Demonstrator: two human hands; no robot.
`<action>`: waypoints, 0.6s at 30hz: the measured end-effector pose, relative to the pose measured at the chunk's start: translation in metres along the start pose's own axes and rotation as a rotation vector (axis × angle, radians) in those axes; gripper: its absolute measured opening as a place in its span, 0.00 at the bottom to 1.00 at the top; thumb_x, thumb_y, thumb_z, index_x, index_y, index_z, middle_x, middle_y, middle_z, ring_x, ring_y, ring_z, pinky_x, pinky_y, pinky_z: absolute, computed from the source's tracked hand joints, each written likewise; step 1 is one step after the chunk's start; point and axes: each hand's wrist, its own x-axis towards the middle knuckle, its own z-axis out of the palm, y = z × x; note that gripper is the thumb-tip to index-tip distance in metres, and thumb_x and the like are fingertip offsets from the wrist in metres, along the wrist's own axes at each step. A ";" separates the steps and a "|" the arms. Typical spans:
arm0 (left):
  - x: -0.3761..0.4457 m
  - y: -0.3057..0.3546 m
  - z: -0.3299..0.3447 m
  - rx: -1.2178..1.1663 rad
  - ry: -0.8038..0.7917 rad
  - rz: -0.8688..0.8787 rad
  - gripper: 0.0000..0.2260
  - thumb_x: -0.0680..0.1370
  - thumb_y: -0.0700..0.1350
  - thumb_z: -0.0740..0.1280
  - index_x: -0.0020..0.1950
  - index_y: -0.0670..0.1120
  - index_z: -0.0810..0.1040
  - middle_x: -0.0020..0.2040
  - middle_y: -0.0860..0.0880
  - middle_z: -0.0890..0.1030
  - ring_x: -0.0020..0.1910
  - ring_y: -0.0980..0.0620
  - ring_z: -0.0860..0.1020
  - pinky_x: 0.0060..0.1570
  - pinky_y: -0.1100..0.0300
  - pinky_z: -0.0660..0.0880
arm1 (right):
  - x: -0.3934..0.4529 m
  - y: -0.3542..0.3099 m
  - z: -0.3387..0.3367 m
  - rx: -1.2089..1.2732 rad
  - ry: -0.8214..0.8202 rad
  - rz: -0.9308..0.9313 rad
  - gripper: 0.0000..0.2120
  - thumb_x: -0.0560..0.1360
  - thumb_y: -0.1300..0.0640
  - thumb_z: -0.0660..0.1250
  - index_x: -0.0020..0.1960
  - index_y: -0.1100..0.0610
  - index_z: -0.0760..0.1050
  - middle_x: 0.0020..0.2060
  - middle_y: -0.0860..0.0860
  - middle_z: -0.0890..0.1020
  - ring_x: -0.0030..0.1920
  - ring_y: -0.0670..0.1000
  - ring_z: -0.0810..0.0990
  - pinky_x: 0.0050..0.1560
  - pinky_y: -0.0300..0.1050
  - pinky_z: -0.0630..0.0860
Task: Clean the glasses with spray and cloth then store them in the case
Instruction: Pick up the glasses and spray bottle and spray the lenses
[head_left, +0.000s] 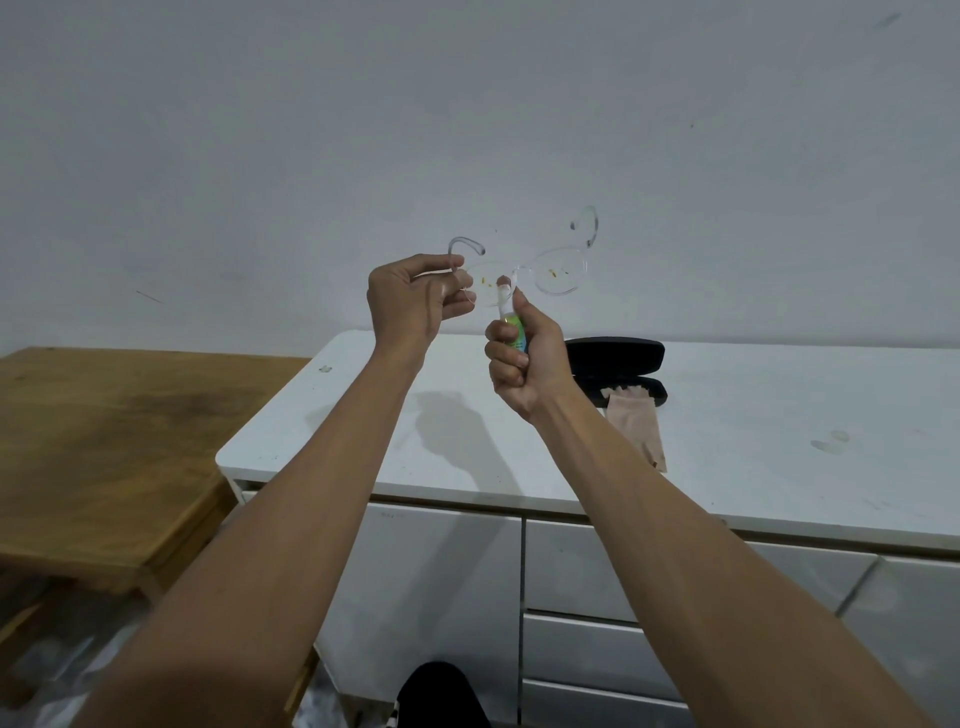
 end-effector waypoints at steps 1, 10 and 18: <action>0.000 0.000 0.000 -0.001 -0.001 0.000 0.07 0.73 0.29 0.73 0.49 0.36 0.85 0.40 0.37 0.86 0.34 0.42 0.84 0.41 0.54 0.84 | 0.000 0.000 0.000 -0.003 0.011 -0.002 0.15 0.83 0.44 0.63 0.42 0.51 0.72 0.26 0.45 0.68 0.17 0.42 0.58 0.14 0.35 0.50; -0.001 0.000 0.002 -0.012 0.005 -0.011 0.06 0.73 0.29 0.73 0.48 0.36 0.85 0.37 0.40 0.85 0.32 0.44 0.84 0.39 0.56 0.84 | -0.001 -0.002 -0.012 -0.036 0.070 -0.125 0.07 0.81 0.49 0.63 0.58 0.46 0.75 0.31 0.48 0.71 0.20 0.45 0.58 0.19 0.35 0.52; -0.003 -0.014 0.013 -0.031 -0.001 -0.036 0.08 0.73 0.27 0.70 0.49 0.34 0.85 0.37 0.40 0.85 0.32 0.43 0.84 0.40 0.55 0.84 | -0.026 -0.048 -0.051 -0.351 0.390 -0.463 0.19 0.80 0.62 0.64 0.70 0.50 0.72 0.51 0.56 0.82 0.44 0.53 0.77 0.34 0.43 0.75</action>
